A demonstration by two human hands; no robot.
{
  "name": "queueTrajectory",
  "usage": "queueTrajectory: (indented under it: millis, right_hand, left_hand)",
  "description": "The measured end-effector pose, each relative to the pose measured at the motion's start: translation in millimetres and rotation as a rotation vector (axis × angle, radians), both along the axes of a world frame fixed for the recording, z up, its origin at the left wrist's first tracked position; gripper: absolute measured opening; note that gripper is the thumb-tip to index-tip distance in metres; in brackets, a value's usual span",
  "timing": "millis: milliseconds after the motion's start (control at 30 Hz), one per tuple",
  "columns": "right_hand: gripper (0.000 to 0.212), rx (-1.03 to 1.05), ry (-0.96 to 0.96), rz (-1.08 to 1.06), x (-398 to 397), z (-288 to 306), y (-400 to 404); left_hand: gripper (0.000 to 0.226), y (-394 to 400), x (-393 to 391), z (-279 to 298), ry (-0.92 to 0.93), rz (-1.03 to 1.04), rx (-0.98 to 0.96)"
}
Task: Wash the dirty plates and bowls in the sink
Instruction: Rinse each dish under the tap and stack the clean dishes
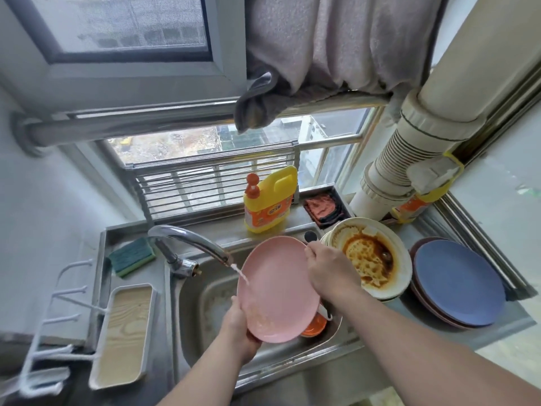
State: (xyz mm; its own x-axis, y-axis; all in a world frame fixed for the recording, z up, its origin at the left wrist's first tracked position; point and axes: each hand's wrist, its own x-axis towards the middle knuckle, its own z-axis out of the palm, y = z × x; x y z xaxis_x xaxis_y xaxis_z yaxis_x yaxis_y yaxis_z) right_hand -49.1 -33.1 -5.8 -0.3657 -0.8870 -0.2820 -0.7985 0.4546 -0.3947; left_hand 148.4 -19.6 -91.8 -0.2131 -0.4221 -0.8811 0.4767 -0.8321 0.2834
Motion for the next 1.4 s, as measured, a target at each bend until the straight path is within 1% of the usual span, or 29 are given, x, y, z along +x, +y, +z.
queueTrajectory:
  millis: [100,200,333,467,500,567,600,633,700,733,800,900,1000,1067,1100,1167,1233,1300,1400]
  right_hand:
    - [0.034,0.075,-0.027,-0.060,-6.0,-9.6,4.6]
    - [0.032,0.142,-0.146,-0.120,-5.3,-23.1,8.7]
    - [0.032,0.164,-0.279,-0.184,4.5,-33.8,13.4]
    - [0.026,0.212,-0.403,-0.207,17.6,-39.4,12.9]
    - [0.025,0.220,-0.430,-0.201,21.3,-38.1,12.7]
    - [0.028,0.236,-0.470,-0.195,28.7,-34.6,12.2]
    - [0.029,0.241,-0.489,-0.190,32.2,-34.7,11.5]
    - [0.030,0.242,-0.509,-0.184,36.2,-34.9,10.9]
    - [0.027,0.232,-0.559,-0.187,45.0,-38.0,8.5]
    - [0.025,0.224,-0.579,-0.192,49.6,-41.2,6.6]
    - [0.023,0.208,-0.598,-0.183,59.6,-47.5,3.1]
    - [0.022,0.172,-0.637,-0.191,77.2,-56.8,-3.6]
    - [0.022,0.090,-0.654,-0.239,92.1,-59.0,-12.7]
    - [0.026,0.033,-0.656,-0.267,96.8,-60.3,-19.2]
    - [0.027,0.013,-0.664,-0.270,99.9,-60.3,-22.5]
    - [0.027,-0.017,-0.656,-0.241,104.2,-59.2,-28.4]
    - [0.026,-0.036,-0.607,-0.170,106.7,-60.0,-32.7]
    - [0.027,-0.054,-0.566,-0.091,104.5,-56.3,-34.8]
    - [0.034,-0.114,-0.531,-0.006,93.3,-47.2,-35.1]
  left_hand:
    - [0.064,1.1,7.4,0.1,-0.035,-0.021,0.004]
    - [0.059,-3.5,19.8,-2.5,-0.085,-0.044,-0.057]
    - [0.051,-15.4,40.9,-5.6,-0.178,-0.068,-0.127]
    - [0.076,-28.5,64.3,-13.1,-0.253,-0.055,-0.158]
    - [0.082,-33.2,71.5,-20.7,-0.297,-0.046,-0.187]
    - [0.093,-45.3,86.3,-39.0,-0.406,-0.094,-0.246]
    - [0.088,-50.0,92.6,-44.6,-0.446,-0.101,-0.278]
    - [0.073,-53.1,98.1,-45.0,-0.475,-0.094,-0.318]
    - [0.038,-49.1,94.6,-4.6,-0.526,-0.122,-0.411]
    - [0.030,-48.7,95.9,8.3,-0.558,-0.127,-0.452]
    - [0.030,-46.5,99.7,28.8,-0.610,-0.110,-0.463]
    - [0.047,-41.1,106.9,45.0,-0.686,-0.084,-0.463]
    - [0.044,-34.1,114.7,40.6,-0.779,-0.095,-0.449]
    - [0.044,-29.6,116.4,36.0,-0.751,-0.061,-0.381]
    - [0.040,-27.0,116.4,36.6,-0.716,-0.001,-0.338]
    - [0.032,-22.5,113.4,37.9,-0.603,0.123,-0.266]
    - [0.029,-18.6,108.1,34.0,-0.481,0.204,-0.202]
    - [0.034,-15.1,104.5,27.3,-0.355,0.266,-0.147]
    - [0.053,-9.5,92.2,12.3,-0.233,0.298,-0.020]
